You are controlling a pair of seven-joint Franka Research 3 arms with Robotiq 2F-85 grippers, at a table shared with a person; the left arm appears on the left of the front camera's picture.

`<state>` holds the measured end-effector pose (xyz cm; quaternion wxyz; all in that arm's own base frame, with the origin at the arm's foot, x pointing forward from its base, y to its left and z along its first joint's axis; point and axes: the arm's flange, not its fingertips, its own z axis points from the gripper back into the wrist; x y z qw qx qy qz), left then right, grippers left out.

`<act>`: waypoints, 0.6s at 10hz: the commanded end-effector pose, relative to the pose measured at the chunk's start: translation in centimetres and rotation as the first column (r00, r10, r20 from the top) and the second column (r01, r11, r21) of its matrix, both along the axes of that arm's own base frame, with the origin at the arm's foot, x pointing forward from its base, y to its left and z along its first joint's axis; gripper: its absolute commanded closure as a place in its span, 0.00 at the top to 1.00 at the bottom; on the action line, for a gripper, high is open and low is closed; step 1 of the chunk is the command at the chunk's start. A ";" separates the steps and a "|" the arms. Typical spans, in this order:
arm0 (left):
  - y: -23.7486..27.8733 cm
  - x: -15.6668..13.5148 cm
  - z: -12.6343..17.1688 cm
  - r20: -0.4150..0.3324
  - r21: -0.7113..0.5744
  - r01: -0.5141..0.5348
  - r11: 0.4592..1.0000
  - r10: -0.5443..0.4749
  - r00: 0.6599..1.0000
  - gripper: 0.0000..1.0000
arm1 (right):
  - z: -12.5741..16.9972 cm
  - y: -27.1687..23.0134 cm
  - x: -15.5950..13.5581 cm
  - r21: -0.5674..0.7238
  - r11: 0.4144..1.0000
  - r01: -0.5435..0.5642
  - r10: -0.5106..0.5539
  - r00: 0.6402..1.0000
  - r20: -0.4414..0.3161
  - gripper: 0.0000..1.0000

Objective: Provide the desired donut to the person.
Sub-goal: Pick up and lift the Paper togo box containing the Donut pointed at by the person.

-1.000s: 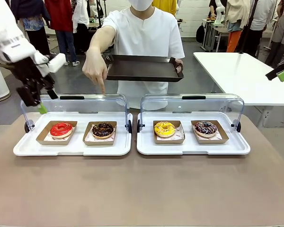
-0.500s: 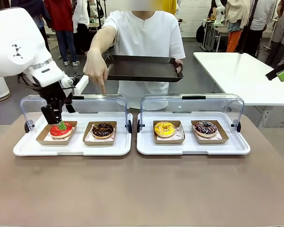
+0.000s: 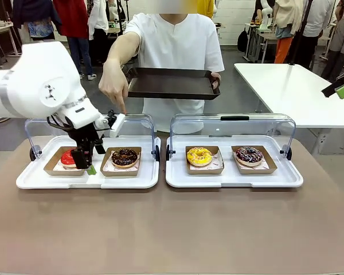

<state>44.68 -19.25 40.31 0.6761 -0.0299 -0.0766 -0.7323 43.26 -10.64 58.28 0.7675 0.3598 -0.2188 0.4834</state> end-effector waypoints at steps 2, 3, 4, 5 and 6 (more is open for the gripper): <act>-0.5 2.4 -2.2 0.007 0.035 0.013 0.999 -0.014 1.000 1.00 | 0.1 0.1 0.1 0.000 1.000 0.005 -0.005 1.000 -0.005 1.00; -0.1 2.8 -2.3 -0.001 0.005 0.028 1.000 -0.028 1.000 1.00 | 0.1 0.1 0.1 0.000 1.000 0.005 -0.005 1.000 -0.005 1.00; 0.6 2.7 -1.6 -0.008 -0.034 0.029 0.999 -0.029 1.000 1.00 | 0.1 0.1 0.1 0.000 1.000 0.005 -0.005 1.000 -0.005 1.00; -0.3 1.9 -2.8 -0.009 0.018 0.012 1.000 -0.012 1.000 1.00 | 0.1 0.1 0.1 0.000 1.000 0.005 -0.005 1.000 -0.005 1.00; -0.3 1.9 -2.8 -0.009 0.018 0.012 1.000 -0.012 1.000 1.00 | 0.1 0.1 0.1 0.000 1.000 0.005 -0.005 1.000 -0.005 1.00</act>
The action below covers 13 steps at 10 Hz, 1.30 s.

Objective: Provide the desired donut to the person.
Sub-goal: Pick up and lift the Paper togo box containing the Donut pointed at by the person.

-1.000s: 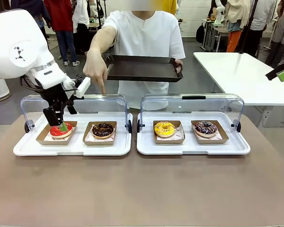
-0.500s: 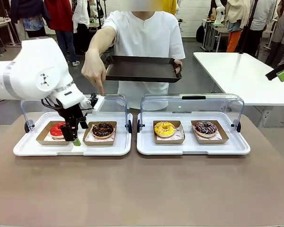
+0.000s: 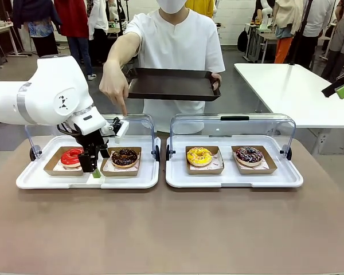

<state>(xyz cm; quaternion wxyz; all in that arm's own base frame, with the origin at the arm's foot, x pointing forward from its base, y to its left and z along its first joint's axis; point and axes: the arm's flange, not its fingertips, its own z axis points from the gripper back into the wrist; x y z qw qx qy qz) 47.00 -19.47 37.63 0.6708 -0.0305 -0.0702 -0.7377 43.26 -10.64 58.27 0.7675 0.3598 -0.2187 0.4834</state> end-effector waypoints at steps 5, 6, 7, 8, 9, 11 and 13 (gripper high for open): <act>-0.1 -0.4 -0.2 -0.001 0.009 -0.003 1.000 0.003 1.000 1.00 | 0.1 0.1 0.1 0.000 1.000 0.005 -0.005 1.000 -0.005 1.00; -0.2 -0.1 -0.1 -0.002 0.001 0.004 1.000 -0.004 1.000 1.00 | 0.1 0.1 0.1 0.000 1.000 0.005 -0.005 1.000 -0.005 1.00; -0.4 0.2 -0.6 -0.016 -0.005 0.015 1.000 -0.015 1.000 1.00 | 0.1 0.1 0.1 0.000 1.000 0.005 -0.005 1.000 -0.005 1.00; -0.7 0.5 -1.0 -0.031 -0.002 0.020 1.000 -0.020 0.999 1.00 | 0.1 0.1 0.1 0.000 1.000 0.005 -0.005 1.000 -0.005 1.00; -0.9 0.9 -1.3 -0.031 0.005 0.015 1.000 -0.015 0.999 1.00 | 0.1 0.1 0.1 0.000 1.000 0.005 -0.005 1.000 -0.005 1.00; -1.1 1.6 -2.1 -0.030 0.026 0.000 1.000 0.001 1.000 1.00 | 0.1 0.1 0.1 0.000 1.000 0.005 -0.005 1.000 -0.005 1.00; -1.7 2.0 -2.3 0.025 0.103 -0.027 0.994 0.024 0.999 1.00 | 0.1 0.1 0.1 0.000 1.000 0.005 -0.005 1.000 -0.005 1.00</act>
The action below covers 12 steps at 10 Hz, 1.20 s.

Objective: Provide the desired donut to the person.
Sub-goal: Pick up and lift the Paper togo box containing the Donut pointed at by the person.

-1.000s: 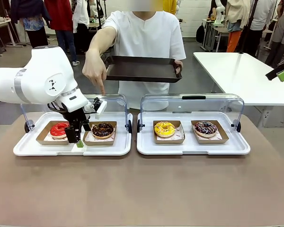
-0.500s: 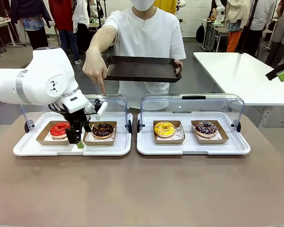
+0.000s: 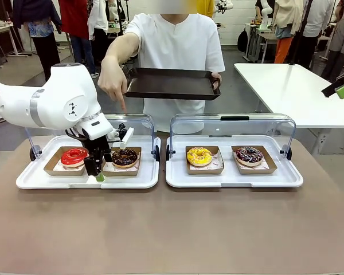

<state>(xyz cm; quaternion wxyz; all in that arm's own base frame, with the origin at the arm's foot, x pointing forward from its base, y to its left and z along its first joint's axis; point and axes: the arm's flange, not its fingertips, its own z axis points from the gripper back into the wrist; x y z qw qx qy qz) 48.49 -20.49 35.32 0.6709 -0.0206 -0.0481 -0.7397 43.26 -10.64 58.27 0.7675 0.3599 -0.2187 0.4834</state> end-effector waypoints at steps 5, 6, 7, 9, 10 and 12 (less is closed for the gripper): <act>-1.8 1.5 -0.8 0.052 0.104 -0.056 0.993 0.051 0.997 1.00 | 0.1 0.1 0.1 0.000 1.000 0.005 -0.005 1.000 -0.005 1.00; -1.7 1.7 -1.1 0.056 0.106 -0.073 0.992 0.067 0.996 1.00 | 0.1 0.1 0.1 0.000 1.000 0.005 -0.005 1.000 -0.005 1.00; -1.6 1.9 -1.4 0.058 0.118 -0.084 0.989 0.077 0.995 1.00 | 0.1 0.1 0.1 0.000 1.000 0.005 -0.005 1.000 -0.005 1.00; -1.5 2.0 -1.6 0.068 0.131 -0.097 0.987 0.089 0.994 1.00 | 0.1 0.1 0.1 0.000 1.000 0.005 -0.005 1.000 -0.005 1.00; -1.5 2.0 -1.6 0.073 0.137 -0.104 0.985 0.095 0.993 1.00 | 0.1 0.1 0.1 0.000 1.000 0.005 -0.005 1.000 -0.005 1.00; -1.5 2.4 -1.9 0.076 0.140 -0.108 0.984 0.098 0.992 1.00 | 0.1 0.1 0.1 0.000 1.000 0.005 -0.005 1.000 -0.005 1.00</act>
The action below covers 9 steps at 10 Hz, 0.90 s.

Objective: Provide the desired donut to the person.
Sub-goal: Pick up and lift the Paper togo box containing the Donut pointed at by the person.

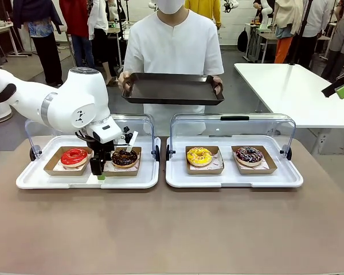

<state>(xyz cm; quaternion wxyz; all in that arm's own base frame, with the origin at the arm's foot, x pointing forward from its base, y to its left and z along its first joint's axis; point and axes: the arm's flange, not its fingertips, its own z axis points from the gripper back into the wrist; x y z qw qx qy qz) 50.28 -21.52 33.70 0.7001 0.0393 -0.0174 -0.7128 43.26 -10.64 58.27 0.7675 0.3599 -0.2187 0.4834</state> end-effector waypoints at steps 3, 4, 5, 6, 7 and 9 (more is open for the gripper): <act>-0.3 0.9 -0.5 0.016 0.009 -0.030 1.000 0.030 0.999 1.00 | 0.1 0.1 0.1 0.000 1.000 0.005 -0.005 1.000 -0.005 1.00; -0.2 1.0 -0.7 0.009 0.003 -0.033 0.999 0.033 0.999 1.00 | 0.1 0.1 0.1 0.000 1.000 0.005 -0.005 1.000 -0.005 1.00; -0.2 1.2 -0.9 0.001 -0.002 -0.037 0.999 0.037 0.999 1.00 | 0.1 0.1 0.1 0.000 1.000 0.005 -0.005 1.000 -0.005 1.00; -0.3 1.3 -1.1 -0.009 -0.006 -0.038 0.999 0.038 0.999 1.00 | 0.1 0.1 0.1 0.000 1.000 0.005 -0.005 1.000 -0.005 1.00; -0.2 1.3 -1.2 -0.016 -0.010 -0.037 0.999 0.037 0.999 1.00 | 0.1 0.1 0.1 0.000 1.000 0.005 -0.005 1.000 -0.005 1.00; -0.2 1.5 -1.4 -0.033 -0.024 -0.036 0.999 0.035 0.999 1.00 | 0.1 0.1 0.1 0.000 1.000 0.005 -0.005 1.000 -0.005 1.00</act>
